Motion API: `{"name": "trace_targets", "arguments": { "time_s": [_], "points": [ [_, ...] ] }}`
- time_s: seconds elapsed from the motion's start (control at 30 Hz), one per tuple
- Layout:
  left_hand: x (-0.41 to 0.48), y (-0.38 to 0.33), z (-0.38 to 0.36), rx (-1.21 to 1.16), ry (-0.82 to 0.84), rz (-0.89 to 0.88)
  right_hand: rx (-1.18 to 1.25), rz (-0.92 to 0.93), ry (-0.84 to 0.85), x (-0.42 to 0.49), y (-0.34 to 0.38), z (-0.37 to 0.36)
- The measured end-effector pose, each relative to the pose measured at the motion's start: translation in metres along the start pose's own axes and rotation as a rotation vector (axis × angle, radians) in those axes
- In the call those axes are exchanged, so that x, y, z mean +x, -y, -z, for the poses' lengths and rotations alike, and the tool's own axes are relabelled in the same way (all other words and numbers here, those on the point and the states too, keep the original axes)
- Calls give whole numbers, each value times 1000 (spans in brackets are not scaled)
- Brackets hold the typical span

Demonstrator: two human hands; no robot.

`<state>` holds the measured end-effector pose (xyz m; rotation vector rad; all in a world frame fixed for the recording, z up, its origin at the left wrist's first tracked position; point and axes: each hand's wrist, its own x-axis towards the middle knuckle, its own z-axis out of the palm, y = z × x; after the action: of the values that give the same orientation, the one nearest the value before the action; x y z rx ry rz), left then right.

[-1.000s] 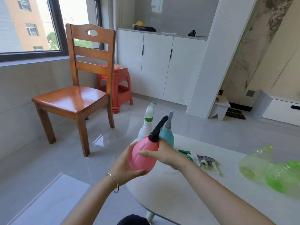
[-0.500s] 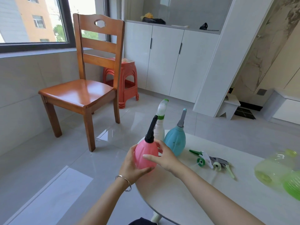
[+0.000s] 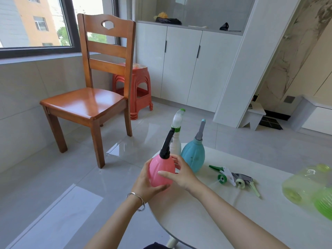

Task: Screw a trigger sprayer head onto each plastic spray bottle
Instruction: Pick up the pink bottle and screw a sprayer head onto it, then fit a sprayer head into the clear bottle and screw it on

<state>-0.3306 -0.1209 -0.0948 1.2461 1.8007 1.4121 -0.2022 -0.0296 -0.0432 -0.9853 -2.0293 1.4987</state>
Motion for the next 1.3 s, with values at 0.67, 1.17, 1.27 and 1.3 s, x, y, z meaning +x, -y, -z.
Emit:
{"name": "trace_targets", "arguments": {
  "time_s": [0.67,1.17,1.27,1.3],
  "points": [
    [-50,-81,-22,157,-150,-278,191,-29,-216,-88,-5,111],
    [-9,-147,-253,303,334,-264,43,-22,-744,-190,-77,281],
    [1,-155,-292,290,367,-223,94,-64,-739,-189,-88,300],
    [4,-158,-305,281,378,-216,108,-78,-726,-188,-92,305]
  ]
}}
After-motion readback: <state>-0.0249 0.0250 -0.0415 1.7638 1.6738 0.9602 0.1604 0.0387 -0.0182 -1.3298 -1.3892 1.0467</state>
